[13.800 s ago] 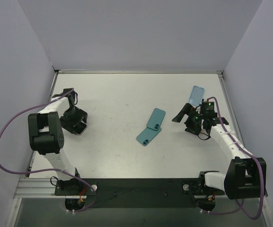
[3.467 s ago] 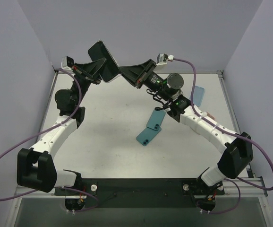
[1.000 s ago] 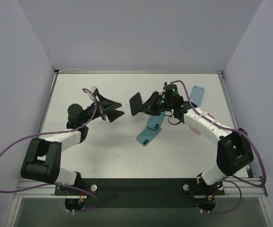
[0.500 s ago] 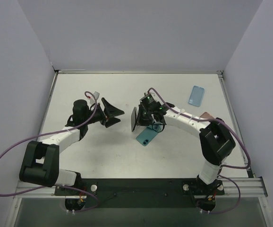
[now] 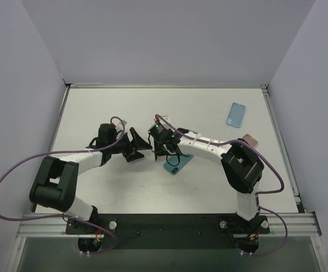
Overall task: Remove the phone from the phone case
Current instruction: Remove the phone case from the phone.
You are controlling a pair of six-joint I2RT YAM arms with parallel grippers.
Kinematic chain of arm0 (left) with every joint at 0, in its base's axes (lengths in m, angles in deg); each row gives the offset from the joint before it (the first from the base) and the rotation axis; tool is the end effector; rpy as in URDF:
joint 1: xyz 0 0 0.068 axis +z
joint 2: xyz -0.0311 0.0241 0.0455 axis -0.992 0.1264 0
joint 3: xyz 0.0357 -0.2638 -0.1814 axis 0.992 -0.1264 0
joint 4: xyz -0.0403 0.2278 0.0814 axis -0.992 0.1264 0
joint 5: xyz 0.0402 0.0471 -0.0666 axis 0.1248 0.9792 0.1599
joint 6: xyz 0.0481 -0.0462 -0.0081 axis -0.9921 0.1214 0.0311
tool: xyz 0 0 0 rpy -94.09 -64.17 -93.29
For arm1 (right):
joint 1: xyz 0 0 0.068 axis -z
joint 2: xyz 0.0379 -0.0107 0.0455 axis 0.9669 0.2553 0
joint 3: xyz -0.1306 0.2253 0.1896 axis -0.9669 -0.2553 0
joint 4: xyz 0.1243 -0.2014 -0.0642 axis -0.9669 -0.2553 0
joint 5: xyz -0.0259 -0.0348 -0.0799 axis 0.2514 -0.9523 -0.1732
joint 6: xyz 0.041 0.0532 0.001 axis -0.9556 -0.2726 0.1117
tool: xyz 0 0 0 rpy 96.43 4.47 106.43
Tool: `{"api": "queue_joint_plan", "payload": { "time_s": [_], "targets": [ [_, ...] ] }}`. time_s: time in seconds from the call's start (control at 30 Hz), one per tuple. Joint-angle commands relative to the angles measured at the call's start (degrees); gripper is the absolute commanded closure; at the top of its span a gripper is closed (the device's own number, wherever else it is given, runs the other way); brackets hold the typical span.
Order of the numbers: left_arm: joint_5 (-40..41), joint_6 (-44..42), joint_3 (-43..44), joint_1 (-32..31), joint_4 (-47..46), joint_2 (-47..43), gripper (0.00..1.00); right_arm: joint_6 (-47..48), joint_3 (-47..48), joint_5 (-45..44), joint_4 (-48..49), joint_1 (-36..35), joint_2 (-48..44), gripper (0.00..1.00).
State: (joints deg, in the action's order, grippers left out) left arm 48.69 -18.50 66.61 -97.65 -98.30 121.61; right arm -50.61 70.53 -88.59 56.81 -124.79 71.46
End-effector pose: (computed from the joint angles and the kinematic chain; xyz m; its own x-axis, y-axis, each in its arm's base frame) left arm 0.2667 -0.1064 0.2231 -0.8997 -0.4139 -0.1389 -0.0872 0.4819 -0.8719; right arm 0.2868 0.3294 0.2554 -0.7868 -0.0193 -0.6168 -0.3138 0.8732 0.3729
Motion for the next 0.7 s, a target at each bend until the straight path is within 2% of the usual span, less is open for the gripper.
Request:
{"api": "queue_joint_plan", "payload": {
  "time_s": [0.0,0.33,0.67],
  "targets": [
    [2.9,-4.4,3.4,-1.1,3.5,0.9,0.1,1.5,1.4,-2.5,-2.0,-1.6,3.6,1.0],
    [6.1,-7.4,4.8,-1.4,7.5,3.0,0.15,0.5,-0.9,1.3,2.9,-2.4,6.2,1.0],
    [6.2,-7.3,5.5,-1.5,7.1,3.3,0.18,-0.7,-1.4,8.0,7.4,-2.6,9.3,1.0]
  ]
}}
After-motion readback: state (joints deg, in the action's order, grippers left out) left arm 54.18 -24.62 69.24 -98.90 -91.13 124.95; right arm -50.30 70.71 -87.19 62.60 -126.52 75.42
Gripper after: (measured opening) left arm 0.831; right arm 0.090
